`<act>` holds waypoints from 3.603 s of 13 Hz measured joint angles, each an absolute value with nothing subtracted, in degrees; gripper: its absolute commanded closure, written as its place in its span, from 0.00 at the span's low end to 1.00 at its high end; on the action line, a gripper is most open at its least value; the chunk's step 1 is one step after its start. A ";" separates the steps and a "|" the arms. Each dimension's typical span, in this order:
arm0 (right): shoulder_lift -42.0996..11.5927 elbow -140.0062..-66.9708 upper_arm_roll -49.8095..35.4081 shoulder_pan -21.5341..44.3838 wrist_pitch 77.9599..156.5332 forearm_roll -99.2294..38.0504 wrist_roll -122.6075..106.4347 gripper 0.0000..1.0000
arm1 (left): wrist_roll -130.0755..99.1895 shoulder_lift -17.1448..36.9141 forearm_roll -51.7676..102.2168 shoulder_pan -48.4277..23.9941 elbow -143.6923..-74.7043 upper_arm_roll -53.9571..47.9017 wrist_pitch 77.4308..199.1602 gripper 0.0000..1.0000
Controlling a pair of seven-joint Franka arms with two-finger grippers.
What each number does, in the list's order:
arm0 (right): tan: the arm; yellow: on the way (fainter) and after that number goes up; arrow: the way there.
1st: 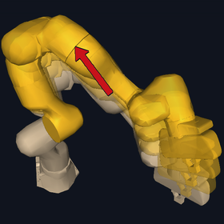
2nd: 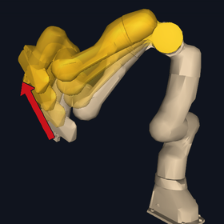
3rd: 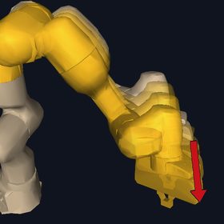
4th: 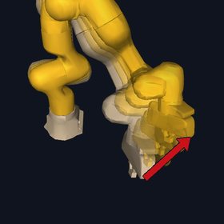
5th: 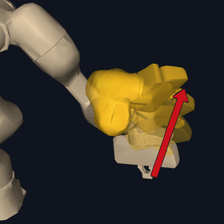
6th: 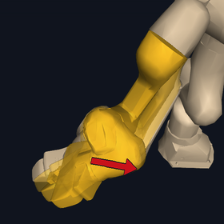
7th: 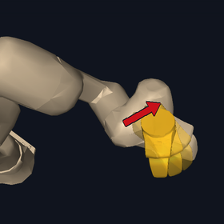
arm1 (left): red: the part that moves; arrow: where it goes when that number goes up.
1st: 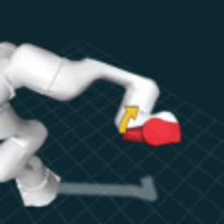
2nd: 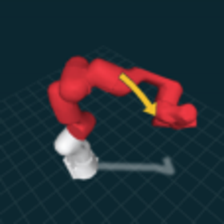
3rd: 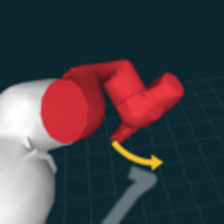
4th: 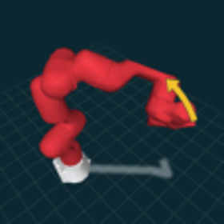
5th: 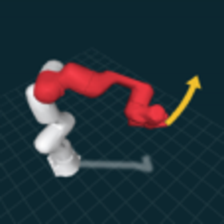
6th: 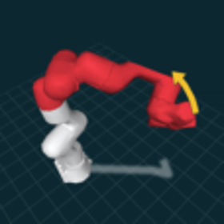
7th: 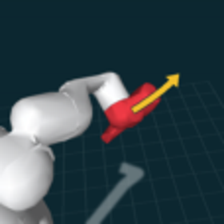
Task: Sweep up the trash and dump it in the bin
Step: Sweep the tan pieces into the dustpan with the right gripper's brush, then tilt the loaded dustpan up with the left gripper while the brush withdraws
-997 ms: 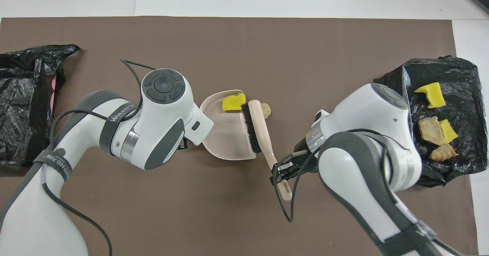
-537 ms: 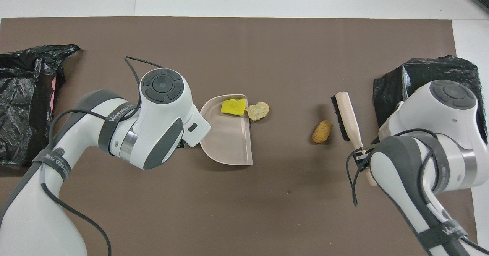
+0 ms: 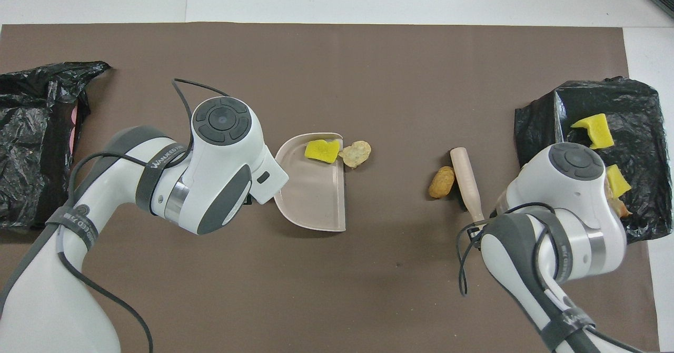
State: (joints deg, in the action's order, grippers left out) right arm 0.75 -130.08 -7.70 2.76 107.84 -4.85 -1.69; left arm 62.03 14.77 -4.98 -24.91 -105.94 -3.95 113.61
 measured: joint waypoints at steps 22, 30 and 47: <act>-2.05 -114.96 -6.51 19.18 105.61 -16.71 10.76 1.00 | 62.06 12.75 -4.98 -23.54 -110.94 -3.97 117.50 1.00; -13.53 -112.35 -7.78 21.76 108.61 -13.86 10.62 1.00 | 59.96 11.10 -4.97 -22.68 -115.14 -3.74 122.66 1.00; 4.60 -121.73 -8.44 29.36 101.91 -17.63 29.81 1.00 | 68.51 10.24 -4.98 -17.06 -115.02 -3.65 122.87 1.00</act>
